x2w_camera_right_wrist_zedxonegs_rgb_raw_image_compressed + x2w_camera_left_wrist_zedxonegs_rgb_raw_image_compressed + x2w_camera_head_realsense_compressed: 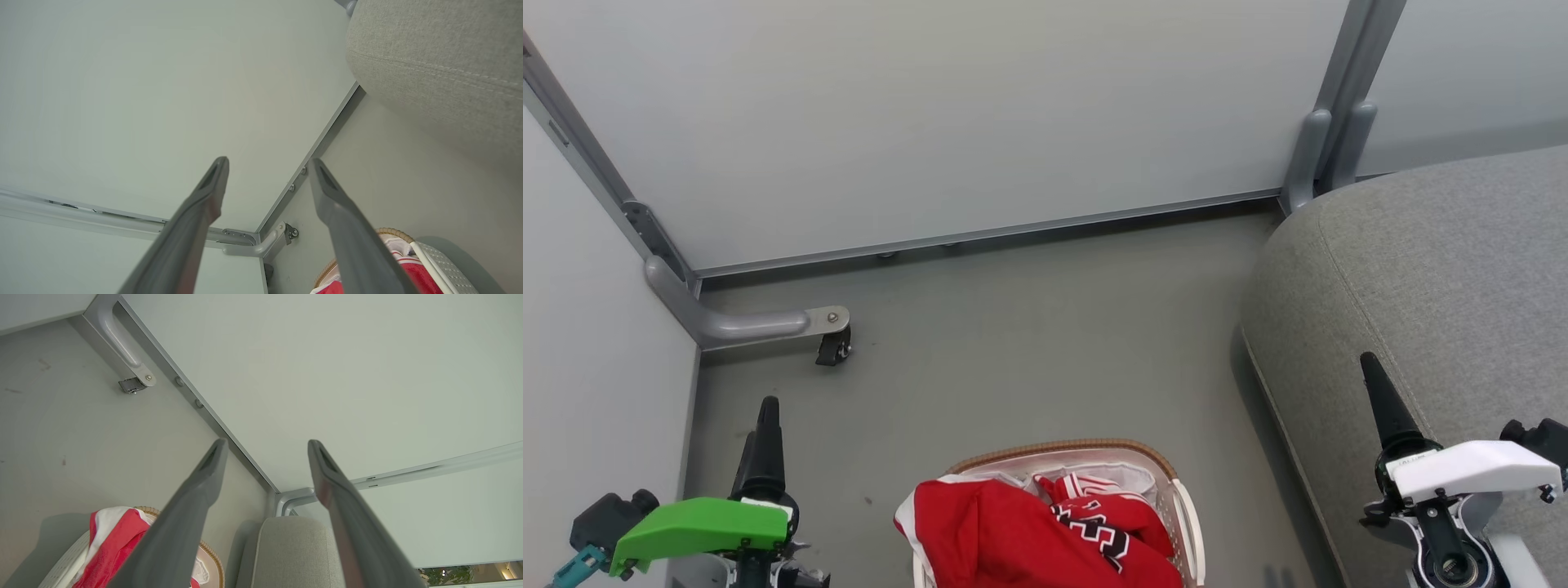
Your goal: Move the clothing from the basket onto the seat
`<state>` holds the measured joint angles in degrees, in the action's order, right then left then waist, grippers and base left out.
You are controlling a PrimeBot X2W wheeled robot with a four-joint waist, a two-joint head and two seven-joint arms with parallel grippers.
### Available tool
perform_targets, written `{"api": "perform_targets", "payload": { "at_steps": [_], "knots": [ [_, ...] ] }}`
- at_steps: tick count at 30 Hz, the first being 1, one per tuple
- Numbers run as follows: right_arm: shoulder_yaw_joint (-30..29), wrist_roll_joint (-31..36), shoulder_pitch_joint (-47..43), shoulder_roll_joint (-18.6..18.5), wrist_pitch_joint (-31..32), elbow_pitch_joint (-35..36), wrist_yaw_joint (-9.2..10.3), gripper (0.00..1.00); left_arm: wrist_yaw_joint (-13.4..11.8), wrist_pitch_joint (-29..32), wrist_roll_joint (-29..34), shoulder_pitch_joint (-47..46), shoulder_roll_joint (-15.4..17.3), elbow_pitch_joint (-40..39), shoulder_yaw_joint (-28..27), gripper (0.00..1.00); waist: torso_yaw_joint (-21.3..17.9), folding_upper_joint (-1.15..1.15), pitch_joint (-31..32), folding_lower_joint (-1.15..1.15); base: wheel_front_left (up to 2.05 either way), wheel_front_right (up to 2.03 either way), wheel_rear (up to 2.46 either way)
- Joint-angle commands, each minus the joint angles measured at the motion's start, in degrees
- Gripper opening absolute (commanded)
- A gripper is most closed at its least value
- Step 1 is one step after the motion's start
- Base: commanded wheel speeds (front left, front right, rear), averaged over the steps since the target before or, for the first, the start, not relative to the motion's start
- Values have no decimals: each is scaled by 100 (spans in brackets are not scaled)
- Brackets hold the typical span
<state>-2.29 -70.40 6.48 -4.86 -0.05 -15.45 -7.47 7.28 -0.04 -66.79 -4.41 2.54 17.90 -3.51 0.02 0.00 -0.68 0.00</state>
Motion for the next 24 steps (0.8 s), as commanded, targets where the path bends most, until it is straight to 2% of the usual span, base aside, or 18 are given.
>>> {"api": "perform_targets", "payload": {
  "at_steps": [1, 14, 24],
  "knots": [
    [58, 261, 159, -86, -67, 106, -1, 100, 10, -59, 300, -208, 48, -110, 38, 100, 1, 0, -4, 0, 0, 0, 0],
    [411, 1436, 225, -176, -337, 86, -1, 100, -89, -331, 1726, -249, 140, -96, 404, 100, -5, 0, -22, 0, 0, 0, 0],
    [557, 2269, 258, -245, -527, 15, -2, 100, -368, -522, 2595, -269, 268, -3, 749, 100, -7, 0, -33, 0, 0, 0, 0]
  ]
}}
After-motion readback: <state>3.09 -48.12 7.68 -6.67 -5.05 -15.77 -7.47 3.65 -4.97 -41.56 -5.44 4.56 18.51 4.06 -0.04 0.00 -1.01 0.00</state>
